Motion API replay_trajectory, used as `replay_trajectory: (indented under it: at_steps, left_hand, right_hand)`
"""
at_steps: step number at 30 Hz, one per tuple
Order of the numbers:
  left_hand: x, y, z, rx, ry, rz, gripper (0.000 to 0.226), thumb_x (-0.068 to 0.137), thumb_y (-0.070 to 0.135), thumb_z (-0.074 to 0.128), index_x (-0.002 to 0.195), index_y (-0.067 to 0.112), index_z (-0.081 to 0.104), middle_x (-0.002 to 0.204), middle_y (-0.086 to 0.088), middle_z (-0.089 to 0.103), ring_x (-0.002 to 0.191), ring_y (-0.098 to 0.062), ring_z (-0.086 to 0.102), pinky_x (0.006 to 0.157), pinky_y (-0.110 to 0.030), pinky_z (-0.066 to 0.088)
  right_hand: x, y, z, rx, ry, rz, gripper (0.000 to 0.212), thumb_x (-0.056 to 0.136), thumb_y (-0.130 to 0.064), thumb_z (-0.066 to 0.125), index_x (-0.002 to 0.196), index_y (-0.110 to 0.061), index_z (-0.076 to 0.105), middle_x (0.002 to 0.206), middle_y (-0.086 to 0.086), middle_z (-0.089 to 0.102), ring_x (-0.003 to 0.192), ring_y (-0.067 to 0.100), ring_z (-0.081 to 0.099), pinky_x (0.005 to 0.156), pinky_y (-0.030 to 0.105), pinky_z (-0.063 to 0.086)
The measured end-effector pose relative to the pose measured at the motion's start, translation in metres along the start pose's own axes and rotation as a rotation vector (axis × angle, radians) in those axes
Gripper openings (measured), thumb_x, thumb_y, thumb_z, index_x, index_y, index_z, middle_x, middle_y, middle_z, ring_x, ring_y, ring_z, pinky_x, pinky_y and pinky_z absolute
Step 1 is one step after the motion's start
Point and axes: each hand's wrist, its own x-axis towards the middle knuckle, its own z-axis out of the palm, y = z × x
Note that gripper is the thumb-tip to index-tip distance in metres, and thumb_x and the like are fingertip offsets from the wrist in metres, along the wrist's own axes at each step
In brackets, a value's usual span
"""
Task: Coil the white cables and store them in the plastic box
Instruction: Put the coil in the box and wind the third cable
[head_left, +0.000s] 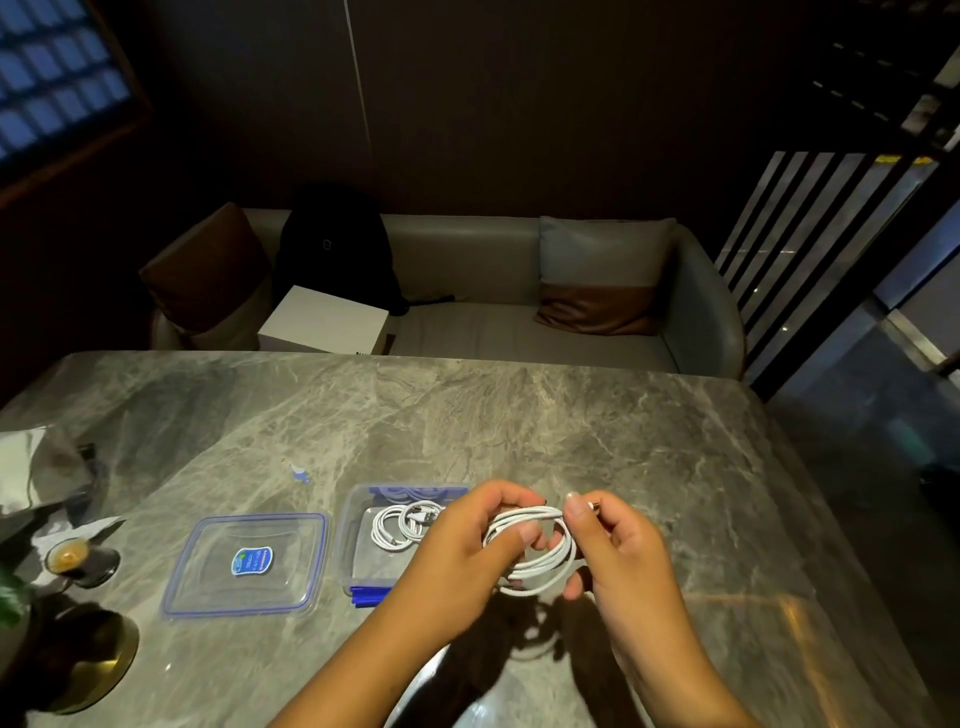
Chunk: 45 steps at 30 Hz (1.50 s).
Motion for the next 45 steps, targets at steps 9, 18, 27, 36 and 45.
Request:
replay_trajectory:
  at_steps: [9,18,27,36,45]
  left_hand:
    - [-0.006,-0.006,-0.005,-0.105,-0.037,-0.018,0.024,0.098,0.019,0.047,0.112,0.013,0.065,0.088,-0.001,0.068,0.082,-0.014,0.061,0.079,-0.027,0.051]
    - [-0.006,-0.007,-0.001,-0.067,-0.003,0.000,0.014,0.098,0.025,0.048,0.097,0.023,0.062,0.078,-0.003,0.064,0.067,-0.019,0.060,0.055,-0.038,0.051]
    - [-0.004,-0.013,-0.004,0.184,0.086,0.091,0.012,0.100,0.034,0.042,0.092,0.029,0.050,0.069,0.004,0.054,0.062,-0.011,0.049,0.063,-0.048,0.045]
    - [-0.001,-0.020,-0.006,0.274,0.062,0.115,0.007,0.102,0.033,0.042,0.104,0.037,0.047,0.066,0.011,0.050,0.059,-0.004,0.044,0.060,-0.033,0.040]
    - [0.000,-0.018,-0.002,0.230,-0.022,0.088,0.006,0.101,0.032,0.048,0.100,0.030,0.053,0.067,0.020,0.053,0.060,-0.001,0.046,0.061,-0.026,0.036]
  right_hand:
    - [0.005,0.008,0.004,-0.043,0.038,-0.093,0.028,0.095,-0.013,0.061,0.068,-0.005,0.063,0.048,-0.003,0.055,0.043,0.004,0.048,0.045,0.015,0.039]
    - [0.012,0.020,0.006,-0.166,0.185,-0.042,0.029,0.077,-0.042,0.076,0.097,-0.040,0.056,0.091,-0.003,0.063,0.065,0.017,0.064,0.063,0.033,0.052]
    - [0.011,0.009,0.005,-0.319,-0.141,-0.126,0.034,0.090,-0.047,0.053,0.088,-0.021,0.074,0.077,0.007,0.071,0.076,0.030,0.067,0.072,0.047,0.055]
    - [0.009,0.013,-0.004,0.128,-0.334,0.086,0.033,0.079,-0.006,0.069,0.110,-0.017,0.069,0.107,0.016,0.075,0.100,0.030,0.072,0.091,0.041,0.054]
    - [0.007,0.015,0.001,0.088,-0.185,0.064,0.023,0.087,-0.001,0.069,0.093,-0.023,0.067,0.084,0.008,0.073,0.076,0.016,0.067,0.070,0.028,0.052]
